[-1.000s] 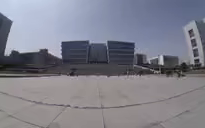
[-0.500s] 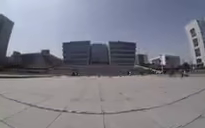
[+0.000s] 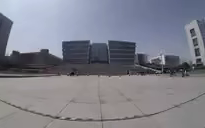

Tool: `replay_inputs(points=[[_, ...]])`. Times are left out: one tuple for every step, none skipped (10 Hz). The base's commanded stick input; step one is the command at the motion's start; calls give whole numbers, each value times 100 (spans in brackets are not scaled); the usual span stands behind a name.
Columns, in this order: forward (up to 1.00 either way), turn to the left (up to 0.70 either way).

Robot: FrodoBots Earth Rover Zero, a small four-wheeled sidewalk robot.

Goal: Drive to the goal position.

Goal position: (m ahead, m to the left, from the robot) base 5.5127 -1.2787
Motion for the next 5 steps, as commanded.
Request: replay_inputs(points=[[45,24],[45,0],[45,0],[45,0],[45,0]])
